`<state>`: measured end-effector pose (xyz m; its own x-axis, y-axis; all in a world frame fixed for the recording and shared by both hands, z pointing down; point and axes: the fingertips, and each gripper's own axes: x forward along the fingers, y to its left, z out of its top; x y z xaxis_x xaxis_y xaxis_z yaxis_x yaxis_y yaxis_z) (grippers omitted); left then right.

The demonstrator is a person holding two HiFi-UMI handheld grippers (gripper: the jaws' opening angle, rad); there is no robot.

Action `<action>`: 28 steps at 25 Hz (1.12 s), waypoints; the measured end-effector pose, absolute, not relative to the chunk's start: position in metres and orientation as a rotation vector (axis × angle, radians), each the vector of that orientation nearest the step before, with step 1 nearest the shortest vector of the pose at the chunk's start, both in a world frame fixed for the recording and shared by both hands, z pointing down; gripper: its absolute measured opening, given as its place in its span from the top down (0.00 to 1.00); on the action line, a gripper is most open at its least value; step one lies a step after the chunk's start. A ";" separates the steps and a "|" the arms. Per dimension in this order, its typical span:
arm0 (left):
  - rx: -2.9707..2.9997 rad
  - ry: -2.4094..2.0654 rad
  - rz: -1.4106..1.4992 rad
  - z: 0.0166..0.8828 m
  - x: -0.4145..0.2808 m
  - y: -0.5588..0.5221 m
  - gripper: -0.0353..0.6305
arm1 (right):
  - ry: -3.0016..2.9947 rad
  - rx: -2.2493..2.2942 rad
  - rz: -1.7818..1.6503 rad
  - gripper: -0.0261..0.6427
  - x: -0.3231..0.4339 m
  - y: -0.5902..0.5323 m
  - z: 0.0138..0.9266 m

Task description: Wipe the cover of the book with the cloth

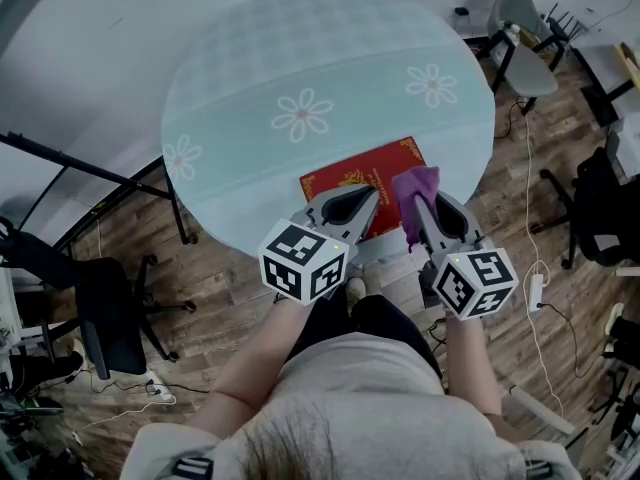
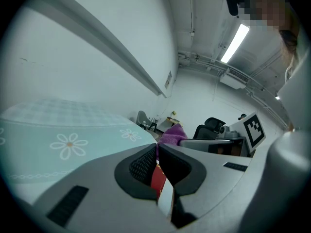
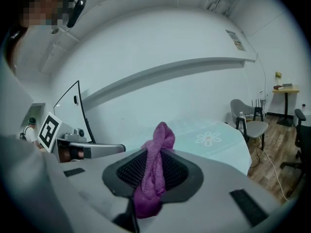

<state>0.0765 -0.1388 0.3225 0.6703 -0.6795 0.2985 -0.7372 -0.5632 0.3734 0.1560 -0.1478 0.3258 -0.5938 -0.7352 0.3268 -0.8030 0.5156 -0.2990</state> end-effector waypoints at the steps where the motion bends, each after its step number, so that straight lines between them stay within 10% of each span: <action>1: 2.413 -1.091 0.169 0.325 0.075 -0.140 0.90 | -2.588 1.331 0.636 0.82 0.154 -0.150 0.325; 28: 2.373 -0.889 0.169 0.368 0.067 -0.207 0.90 | -2.421 1.463 0.683 0.82 0.146 -0.224 0.359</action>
